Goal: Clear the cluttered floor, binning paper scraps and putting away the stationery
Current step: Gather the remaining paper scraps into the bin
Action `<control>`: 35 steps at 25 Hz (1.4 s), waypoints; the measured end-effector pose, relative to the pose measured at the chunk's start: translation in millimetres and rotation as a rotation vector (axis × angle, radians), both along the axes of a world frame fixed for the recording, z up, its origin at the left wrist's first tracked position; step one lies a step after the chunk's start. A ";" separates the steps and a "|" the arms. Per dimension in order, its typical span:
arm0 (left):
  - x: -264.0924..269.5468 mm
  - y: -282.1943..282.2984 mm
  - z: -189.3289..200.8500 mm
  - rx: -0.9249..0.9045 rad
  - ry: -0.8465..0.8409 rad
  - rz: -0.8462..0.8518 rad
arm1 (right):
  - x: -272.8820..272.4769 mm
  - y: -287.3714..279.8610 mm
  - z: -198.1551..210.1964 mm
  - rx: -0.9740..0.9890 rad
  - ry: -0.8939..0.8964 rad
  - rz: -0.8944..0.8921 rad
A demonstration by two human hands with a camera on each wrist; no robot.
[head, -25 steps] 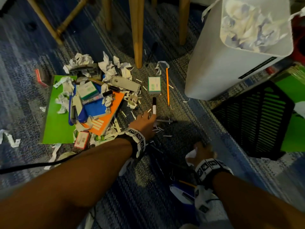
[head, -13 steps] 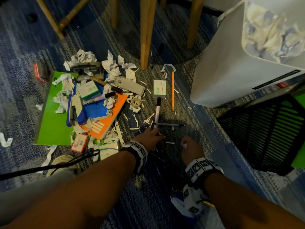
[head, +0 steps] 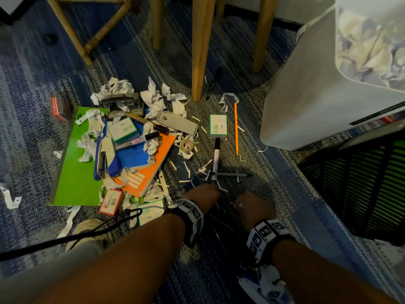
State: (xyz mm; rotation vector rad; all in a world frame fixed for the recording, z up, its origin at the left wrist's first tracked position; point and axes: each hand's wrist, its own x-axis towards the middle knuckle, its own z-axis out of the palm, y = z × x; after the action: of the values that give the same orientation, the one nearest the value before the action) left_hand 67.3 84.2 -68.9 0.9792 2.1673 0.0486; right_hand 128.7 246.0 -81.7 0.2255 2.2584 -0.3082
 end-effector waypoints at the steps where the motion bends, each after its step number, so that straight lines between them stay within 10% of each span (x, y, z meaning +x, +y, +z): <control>1: -1.3 -0.1 -2.2 0.030 0.006 0.017 | 1.5 -0.9 0.3 0.005 0.014 0.004; 14: -10.1 -15.9 -14.4 0.071 0.120 0.199 | -21.9 -32.2 -5.2 -0.147 0.219 -0.181; 25: -16.1 0.2 -4.9 -0.021 0.003 0.035 | -50.3 -25.6 3.7 -0.030 0.075 0.103; 31: -34.5 -7.0 23.7 0.013 -0.014 0.138 | -79.2 22.2 89.6 -0.108 0.186 0.236; 35: -47.3 16.7 74.5 0.487 0.150 0.459 | -85.4 39.2 181.5 -0.235 0.482 0.220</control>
State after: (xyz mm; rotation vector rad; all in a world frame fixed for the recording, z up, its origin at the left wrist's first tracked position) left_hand 20.0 100.9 5.6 0.7282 2.5398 0.7730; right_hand 43.3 285.2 99.8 -0.2464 2.6594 -0.5516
